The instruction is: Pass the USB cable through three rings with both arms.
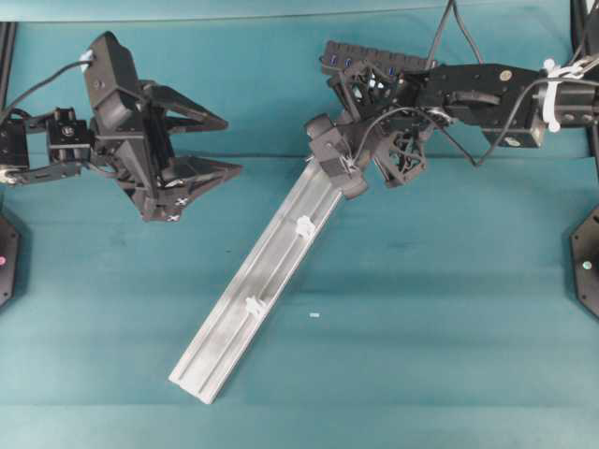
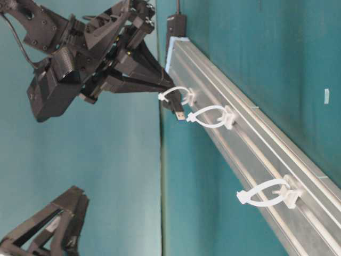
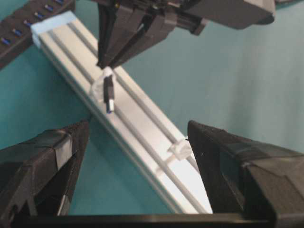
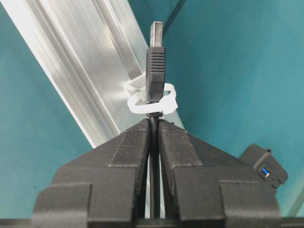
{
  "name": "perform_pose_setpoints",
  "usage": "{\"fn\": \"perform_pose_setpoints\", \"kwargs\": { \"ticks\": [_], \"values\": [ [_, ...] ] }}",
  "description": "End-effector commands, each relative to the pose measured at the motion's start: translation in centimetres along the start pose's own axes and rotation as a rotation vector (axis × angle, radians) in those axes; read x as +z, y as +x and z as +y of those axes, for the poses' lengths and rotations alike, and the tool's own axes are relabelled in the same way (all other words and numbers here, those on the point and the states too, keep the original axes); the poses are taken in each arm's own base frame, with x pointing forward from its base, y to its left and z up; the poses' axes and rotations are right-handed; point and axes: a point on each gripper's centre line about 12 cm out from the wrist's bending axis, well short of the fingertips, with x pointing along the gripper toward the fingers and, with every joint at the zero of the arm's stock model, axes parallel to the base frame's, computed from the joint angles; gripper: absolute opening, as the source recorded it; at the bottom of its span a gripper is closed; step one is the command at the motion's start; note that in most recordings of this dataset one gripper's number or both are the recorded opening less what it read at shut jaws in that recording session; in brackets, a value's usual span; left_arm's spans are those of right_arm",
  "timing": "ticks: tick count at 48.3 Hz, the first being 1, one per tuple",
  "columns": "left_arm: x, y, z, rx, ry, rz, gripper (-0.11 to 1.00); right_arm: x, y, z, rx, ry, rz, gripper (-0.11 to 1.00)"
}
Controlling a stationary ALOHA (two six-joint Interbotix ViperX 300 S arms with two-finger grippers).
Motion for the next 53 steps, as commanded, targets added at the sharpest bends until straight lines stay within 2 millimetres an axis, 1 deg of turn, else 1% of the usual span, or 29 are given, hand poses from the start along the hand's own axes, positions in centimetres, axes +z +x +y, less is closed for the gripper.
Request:
{"fn": "perform_pose_setpoints", "kwargs": {
  "ticks": [1, 5, 12, 24, 35, 45, 53],
  "values": [
    [0.1, 0.7, 0.0, -0.002, 0.005, -0.012, 0.9, 0.2, 0.1, 0.0, -0.003, -0.004, -0.009, 0.08],
    [-0.3, 1.4, 0.1, -0.004, 0.007, -0.016, 0.9, 0.2, 0.1, -0.1, -0.003, 0.003, -0.012, 0.08],
    [-1.6, 3.2, 0.6, 0.006, 0.006, 0.008, 0.9, 0.2, 0.1, 0.0, 0.003, 0.012, -0.012, 0.08],
    [-3.4, 6.8, 1.5, 0.024, 0.001, 0.036, 0.9, 0.0, 0.1, -0.1, 0.005, 0.016, -0.009, 0.08],
    [-4.5, 9.9, 2.3, 0.042, -0.004, 0.064, 0.9, 0.1, 0.1, 0.0, 0.009, 0.025, -0.012, 0.08],
    [-5.0, 12.1, 2.5, 0.045, -0.006, 0.082, 0.9, 0.0, 0.1, 0.0, 0.007, 0.027, -0.014, 0.08],
    [-5.8, 13.0, 2.7, 0.051, -0.014, 0.112, 0.9, 0.1, 0.1, -0.1, 0.004, 0.029, -0.016, 0.08]
  ]
}}
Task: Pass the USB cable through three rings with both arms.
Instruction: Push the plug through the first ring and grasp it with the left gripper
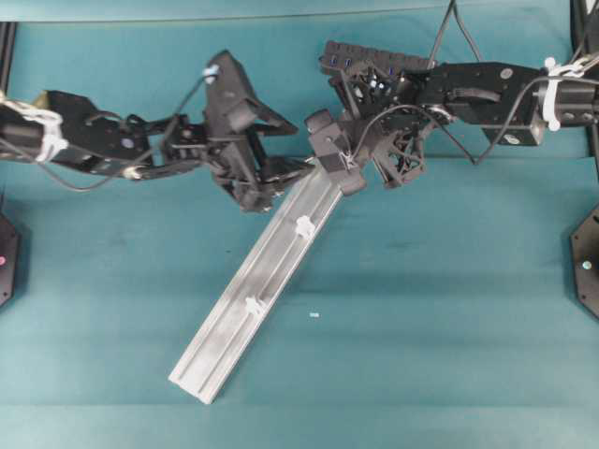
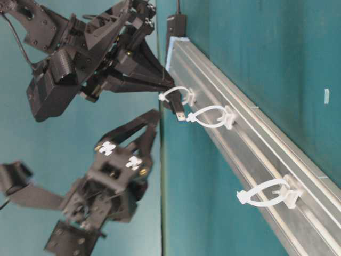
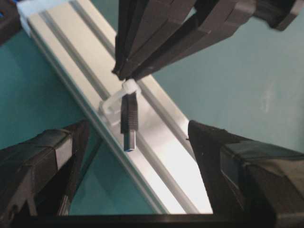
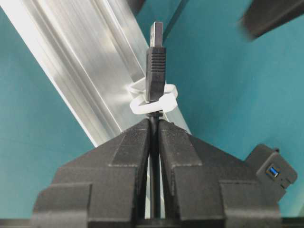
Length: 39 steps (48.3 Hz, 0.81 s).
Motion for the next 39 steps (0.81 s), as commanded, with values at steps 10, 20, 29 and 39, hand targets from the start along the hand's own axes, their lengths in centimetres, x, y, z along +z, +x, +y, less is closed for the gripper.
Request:
{"fn": "perform_pose_setpoints", "kwargs": {
  "ticks": [10, 20, 29, 39],
  "values": [
    [-0.9, 1.7, 0.2, 0.006, -0.005, 0.038, 0.89, 0.3, 0.0, 0.0, 0.001, -0.002, -0.009, 0.08],
    [-0.5, 2.1, 0.1, 0.004, -0.002, 0.026, 0.89, 0.3, 0.1, 0.1, 0.002, -0.002, -0.008, 0.08],
    [-0.4, 2.4, 0.1, 0.004, 0.0, 0.024, 0.89, 0.2, 0.1, 0.0, 0.001, -0.001, -0.007, 0.08],
    [-0.3, 2.9, 0.1, 0.003, 0.0, 0.02, 0.89, 0.2, 0.1, 0.0, 0.002, 0.0, -0.008, 0.08]
  ]
}}
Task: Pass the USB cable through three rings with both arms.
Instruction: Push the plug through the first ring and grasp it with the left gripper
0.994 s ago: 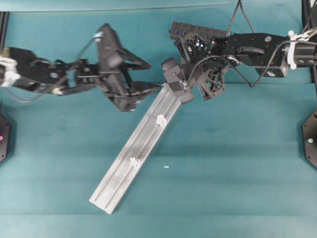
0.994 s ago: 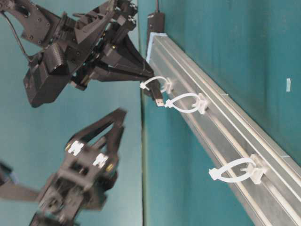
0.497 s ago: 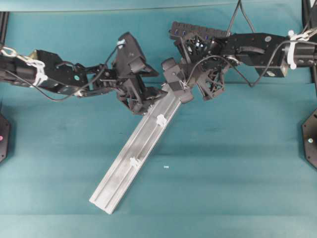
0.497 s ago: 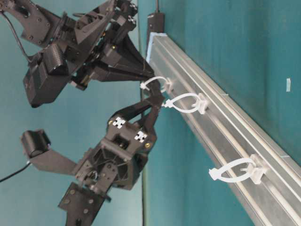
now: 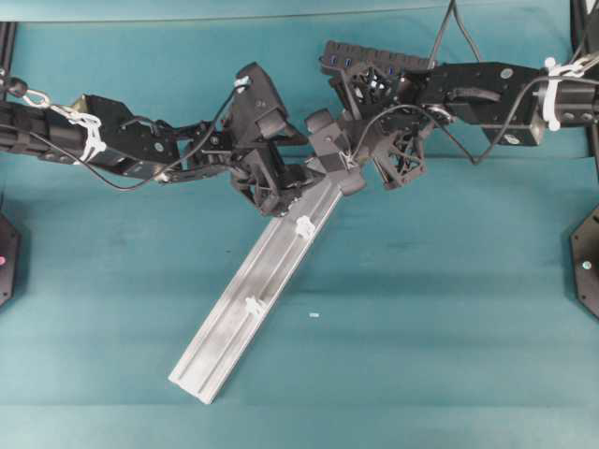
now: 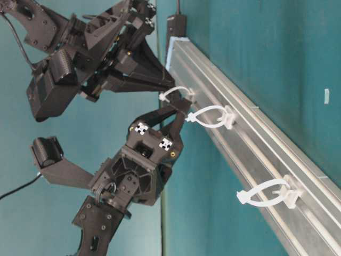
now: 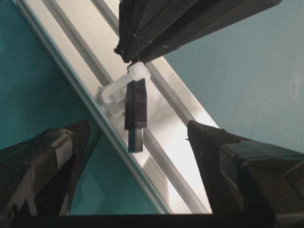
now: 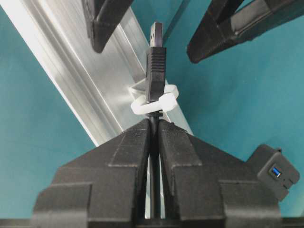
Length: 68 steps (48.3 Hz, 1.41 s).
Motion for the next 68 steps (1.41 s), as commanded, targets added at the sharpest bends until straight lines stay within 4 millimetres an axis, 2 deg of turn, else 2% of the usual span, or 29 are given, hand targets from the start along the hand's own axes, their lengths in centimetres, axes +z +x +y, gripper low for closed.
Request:
{"fn": "perform_pose_setpoints", "kwargs": {
  "ticks": [1, 12, 18, 22, 30, 34, 68],
  "values": [
    [1.03, 0.15, -0.21, -0.007, 0.005, -0.03, 0.89, 0.17, 0.07, 0.0, -0.001, -0.008, -0.004, 0.08],
    [1.24, 0.31, -0.25, -0.007, 0.006, -0.033, 0.84, 0.18, 0.07, 0.01, 0.0, -0.006, -0.005, 0.08],
    [1.04, 0.26, -0.21, -0.006, 0.008, -0.027, 0.76, 0.23, 0.07, 0.02, -0.002, -0.009, -0.006, 0.08],
    [0.92, 0.23, -0.19, -0.006, 0.011, -0.024, 0.64, 0.18, 0.07, -0.01, -0.002, -0.008, -0.005, 0.08],
    [0.67, 0.17, -0.16, -0.006, 0.023, -0.018, 0.23, 0.22, 0.04, -0.06, -0.003, -0.008, -0.006, 0.08],
    [0.55, 0.1, -0.14, -0.005, 0.04, -0.015, 0.1, 0.21, 0.04, -0.04, -0.002, -0.006, -0.006, 0.08],
    [0.68, -0.11, -0.37, -0.011, -0.024, -0.021, 0.09, 0.14, 0.07, 0.04, 0.003, 0.006, -0.001, 0.09]
  ]
}}
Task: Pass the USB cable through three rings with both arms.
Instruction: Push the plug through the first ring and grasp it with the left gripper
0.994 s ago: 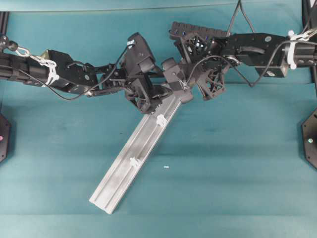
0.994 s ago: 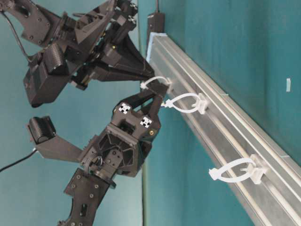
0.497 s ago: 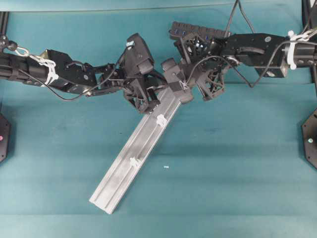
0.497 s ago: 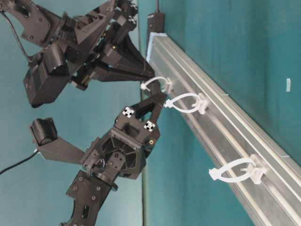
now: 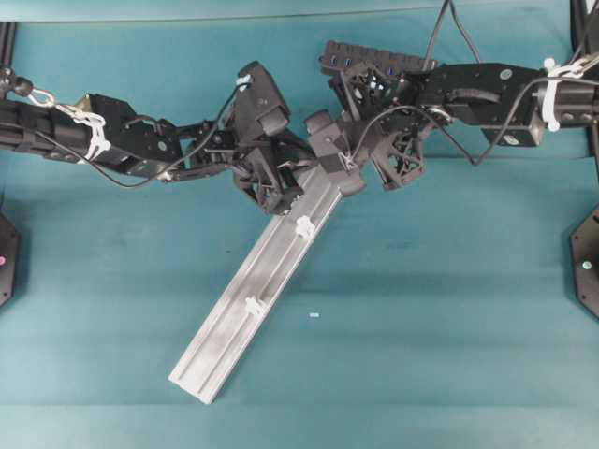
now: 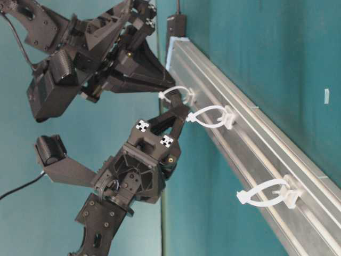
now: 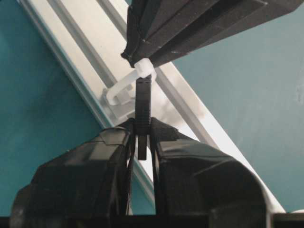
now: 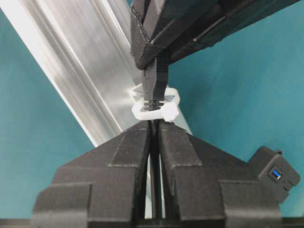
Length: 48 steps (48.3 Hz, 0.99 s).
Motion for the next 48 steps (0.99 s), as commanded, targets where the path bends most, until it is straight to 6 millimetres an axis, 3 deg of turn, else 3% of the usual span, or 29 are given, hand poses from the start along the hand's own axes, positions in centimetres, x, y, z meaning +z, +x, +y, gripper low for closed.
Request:
{"fn": "perform_pose_setpoints", "kwargs": {
  "ticks": [1, 5, 15, 18, 33, 48],
  "values": [
    [0.8, -0.4, -0.6, -0.015, 0.0, -0.027, 0.09, 0.1, 0.0, 0.0, 0.002, 0.005, 0.0, 0.09],
    [0.9, -0.5, -0.6, -0.015, -0.004, -0.028, 0.09, 0.0, 0.0, 0.1, 0.012, 0.005, 0.007, 0.19],
    [1.4, -1.2, -0.7, -0.018, -0.013, -0.037, 0.09, -0.4, -0.2, -0.2, 0.008, 0.086, 0.012, 0.74],
    [1.5, -1.4, -0.8, -0.019, -0.028, -0.04, 0.09, -0.6, -0.5, -0.6, -0.002, 0.125, 0.01, 0.84],
    [2.7, -2.8, -1.0, -0.028, -0.212, -0.054, 0.09, -0.3, -2.1, -1.1, -0.037, 0.156, -0.016, 0.81],
    [3.4, -4.3, -2.7, -0.047, -0.328, -0.016, 0.09, 2.0, -3.1, -0.5, -0.061, 0.108, -0.073, 0.8]
  ]
}}
